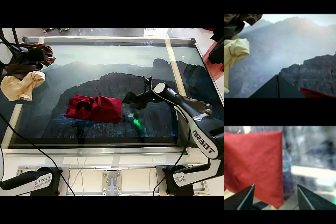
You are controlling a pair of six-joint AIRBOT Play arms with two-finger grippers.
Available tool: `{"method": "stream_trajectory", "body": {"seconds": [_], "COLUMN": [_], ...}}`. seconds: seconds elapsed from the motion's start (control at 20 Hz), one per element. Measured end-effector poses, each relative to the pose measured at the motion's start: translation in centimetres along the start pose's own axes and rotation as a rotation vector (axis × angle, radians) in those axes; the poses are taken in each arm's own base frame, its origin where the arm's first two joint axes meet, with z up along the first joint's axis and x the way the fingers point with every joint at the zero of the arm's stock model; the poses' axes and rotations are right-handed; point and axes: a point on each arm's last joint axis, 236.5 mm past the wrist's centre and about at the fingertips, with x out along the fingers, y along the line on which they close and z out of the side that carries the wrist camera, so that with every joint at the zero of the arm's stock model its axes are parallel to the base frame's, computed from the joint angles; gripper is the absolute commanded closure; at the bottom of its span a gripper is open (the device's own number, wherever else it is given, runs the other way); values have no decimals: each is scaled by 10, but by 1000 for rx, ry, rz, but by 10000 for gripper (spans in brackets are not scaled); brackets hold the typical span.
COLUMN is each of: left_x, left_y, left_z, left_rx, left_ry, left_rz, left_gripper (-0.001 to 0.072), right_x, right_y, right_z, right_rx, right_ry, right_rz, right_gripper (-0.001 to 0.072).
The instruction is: Fold the shirts.
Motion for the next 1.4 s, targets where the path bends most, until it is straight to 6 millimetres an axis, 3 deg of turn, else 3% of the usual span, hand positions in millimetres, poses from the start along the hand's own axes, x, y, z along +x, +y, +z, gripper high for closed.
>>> {"method": "stream_trajectory", "body": {"seconds": [0.3, 0.45, 0.5, 0.55, 0.6, 0.65, 0.8, 1.0, 1.15, 1.25, 1.4], "left_x": [0, 0, 0, 0, 0, 0, 0, 0, -1, -1, -1], "left_y": [-1, -1, -1, -2, -2, -2, -3, -3, -3, -3, -3], "left_z": [-2, -4, -4, -4, -4, -4, -6, -11, -15, -18, -20], "left_rx": [13, 13, 13, 12, 12, 11, 8, 8, 14, 18, 21], "left_ry": [10, 16, 16, 16, 17, 18, 25, 45, 65, 75, 86], "left_rz": [-5, -5, -5, -7, -7, -8, -13, -14, -13, -12, -12], "left_gripper": [688, 688, 689, 689, 689, 689, 689, 689, 690, 689, 690], "right_x": [53, 70, 73, 75, 76, 75, 64, 26, -23, -68, -146], "right_y": [22, 30, 33, 37, 40, 49, 82, 124, 133, 121, 72], "right_z": [-10, -16, -18, -18, -16, -11, 8, 48, 82, 105, 128], "right_rx": [41, 38, 32, 18, 5, -8, -67, -154, -210, -231, -231], "right_ry": [21, 16, 16, 11, 1, -14, -70, -159, -239, -307, -395], "right_rz": [150, 166, 173, 178, 185, 207, 286, 375, 374, 319, 153], "right_gripper": [101, 113, 182, 348, 575, 687, 693, 694, 695, 695, 695]}}
